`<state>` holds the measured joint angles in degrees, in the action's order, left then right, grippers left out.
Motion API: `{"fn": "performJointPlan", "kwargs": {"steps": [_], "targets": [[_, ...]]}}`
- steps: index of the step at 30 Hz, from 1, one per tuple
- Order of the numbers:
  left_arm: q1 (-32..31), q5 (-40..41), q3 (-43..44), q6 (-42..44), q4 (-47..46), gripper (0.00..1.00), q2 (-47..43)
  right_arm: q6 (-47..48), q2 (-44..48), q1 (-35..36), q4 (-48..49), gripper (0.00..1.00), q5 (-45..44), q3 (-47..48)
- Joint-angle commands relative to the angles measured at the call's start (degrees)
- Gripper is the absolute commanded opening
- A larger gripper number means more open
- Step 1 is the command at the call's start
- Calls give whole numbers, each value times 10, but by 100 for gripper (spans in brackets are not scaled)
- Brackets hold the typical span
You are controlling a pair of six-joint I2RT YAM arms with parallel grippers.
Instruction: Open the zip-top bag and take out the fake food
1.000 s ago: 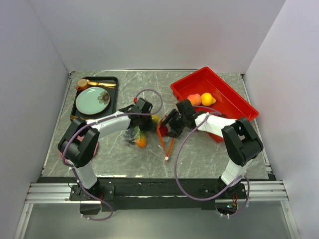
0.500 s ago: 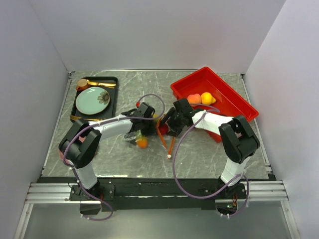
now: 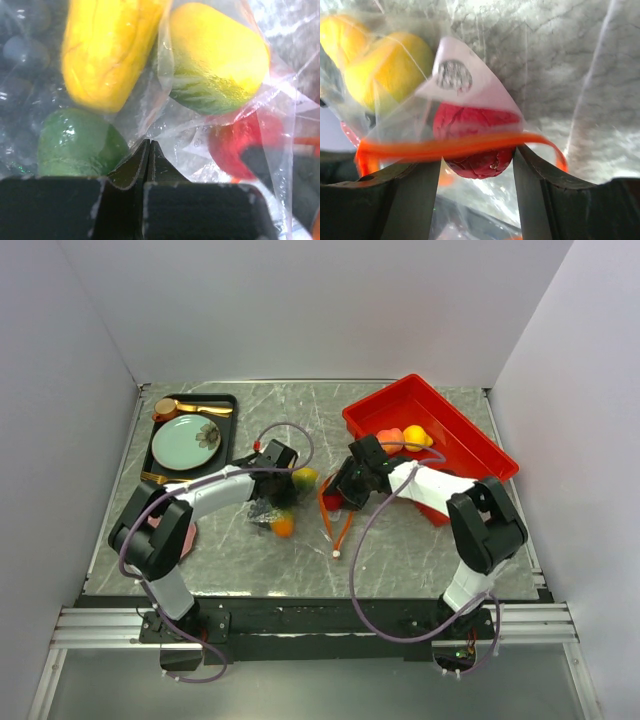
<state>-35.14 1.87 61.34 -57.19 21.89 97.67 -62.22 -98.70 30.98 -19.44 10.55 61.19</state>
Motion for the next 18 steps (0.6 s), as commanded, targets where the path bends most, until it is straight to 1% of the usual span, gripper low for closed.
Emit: {"fn": "performJointPlan", "kwargs": {"steps": [1, 7, 10, 12, 14, 15, 17, 18], "targets": [[9, 20, 2, -7, 10, 1, -16, 34, 75, 2, -32, 27, -23, -18], [10, 13, 4, -10, 6, 1, -11, 57, 140, 2, -66, 26, -28, -38], [10, 3, 4, -6, 2, 1, -15, 75, 184, -3, -103, 26, -62, -34], [10, -4, 7, 1, -4, 1, -21, 86, 220, -24, -134, 26, -78, -29], [10, -11, 14, 8, 3, 1, -23, 103, 254, -50, -156, 27, -80, -23], [10, -12, 22, 11, 6, 1, -24, 111, 263, -93, -161, 27, -78, -20], [10, -14, 26, 18, 10, 1, -30, 138, 278, -141, -176, 29, -82, -12], [10, -14, 30, 21, 9, 1, -34, 147, 279, -192, -180, 29, -82, -9]]}}
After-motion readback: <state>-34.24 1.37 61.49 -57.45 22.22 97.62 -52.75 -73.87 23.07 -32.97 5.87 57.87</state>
